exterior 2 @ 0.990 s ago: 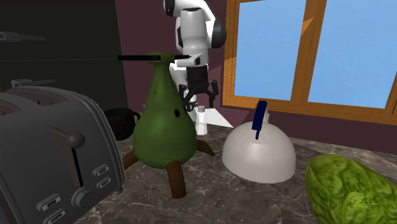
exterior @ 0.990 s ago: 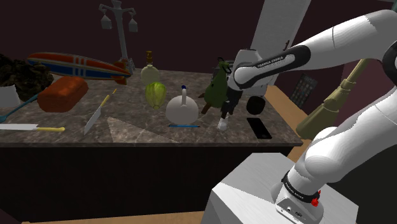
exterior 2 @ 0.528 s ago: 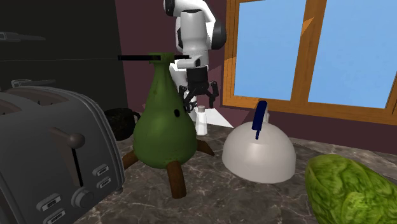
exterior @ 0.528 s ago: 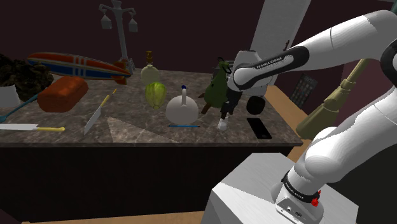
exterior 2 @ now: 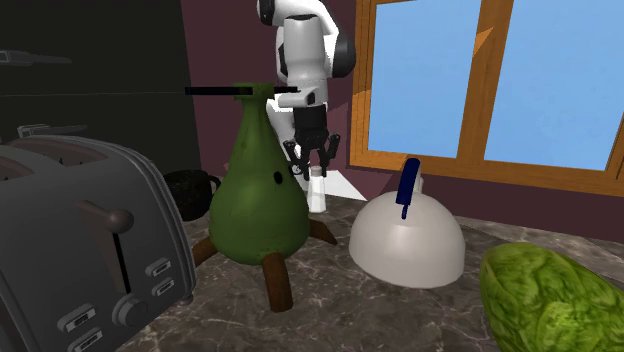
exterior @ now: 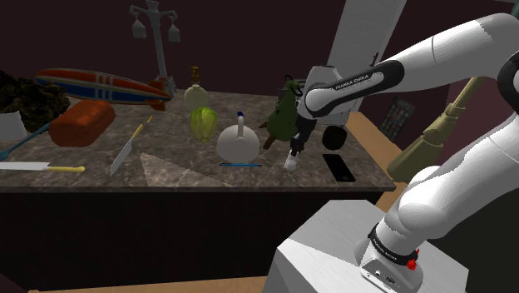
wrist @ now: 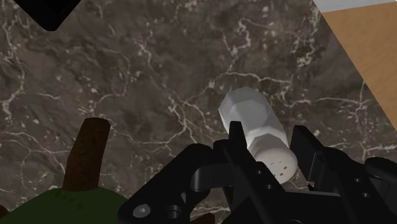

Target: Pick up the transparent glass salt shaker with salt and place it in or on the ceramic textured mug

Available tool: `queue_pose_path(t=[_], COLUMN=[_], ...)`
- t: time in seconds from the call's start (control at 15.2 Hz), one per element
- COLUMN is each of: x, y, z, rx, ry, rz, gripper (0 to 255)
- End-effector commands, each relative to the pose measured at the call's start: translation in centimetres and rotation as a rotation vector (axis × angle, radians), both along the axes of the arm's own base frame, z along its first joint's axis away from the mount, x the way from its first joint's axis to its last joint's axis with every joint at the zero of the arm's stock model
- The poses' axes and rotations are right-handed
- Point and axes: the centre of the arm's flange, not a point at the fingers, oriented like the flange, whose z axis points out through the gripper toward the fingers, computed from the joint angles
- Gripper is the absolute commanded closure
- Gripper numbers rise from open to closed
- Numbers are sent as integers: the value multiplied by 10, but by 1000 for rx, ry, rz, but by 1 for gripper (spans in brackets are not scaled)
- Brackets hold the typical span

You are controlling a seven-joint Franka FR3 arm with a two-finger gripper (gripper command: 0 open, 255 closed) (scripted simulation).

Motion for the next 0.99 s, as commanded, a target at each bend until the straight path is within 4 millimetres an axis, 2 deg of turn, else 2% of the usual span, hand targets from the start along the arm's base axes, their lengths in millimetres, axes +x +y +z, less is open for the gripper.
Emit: queue_pose_path(t=[0.0, 0.13, 0.92], x=[0, 0, 0], y=[0, 0, 0], z=[0, 0, 63], rx=[0, 0, 0], ry=[1, 0, 0], rz=[0, 0, 0], gripper=[255, 255, 255])
